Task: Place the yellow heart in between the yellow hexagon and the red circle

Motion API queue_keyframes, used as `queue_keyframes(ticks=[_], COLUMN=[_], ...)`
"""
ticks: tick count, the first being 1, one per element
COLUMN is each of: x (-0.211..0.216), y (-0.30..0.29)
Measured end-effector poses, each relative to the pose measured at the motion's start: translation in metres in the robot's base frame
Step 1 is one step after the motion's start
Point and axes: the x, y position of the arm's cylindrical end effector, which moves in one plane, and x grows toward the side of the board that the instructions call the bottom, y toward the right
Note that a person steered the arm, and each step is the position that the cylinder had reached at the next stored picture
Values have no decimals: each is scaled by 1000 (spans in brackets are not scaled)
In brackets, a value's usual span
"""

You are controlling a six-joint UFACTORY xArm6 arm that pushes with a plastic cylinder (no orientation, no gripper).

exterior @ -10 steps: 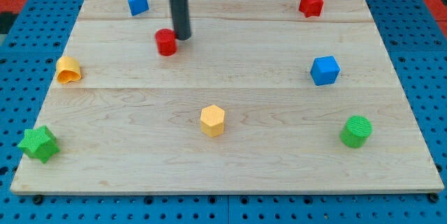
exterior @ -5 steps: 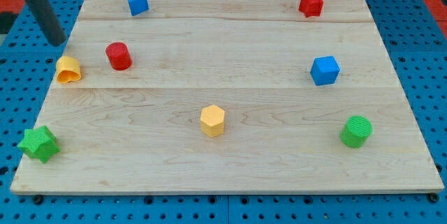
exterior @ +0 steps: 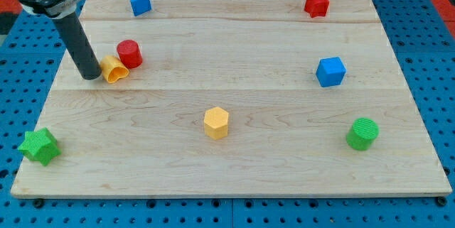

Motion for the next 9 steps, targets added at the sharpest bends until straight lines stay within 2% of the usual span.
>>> queue_keyframes(ticks=[1, 2, 4, 5, 6, 7, 9], x=[-6, -30, 23, 6, -37, -24, -25], y=[-28, -20, 5, -5, 9, 44, 173])
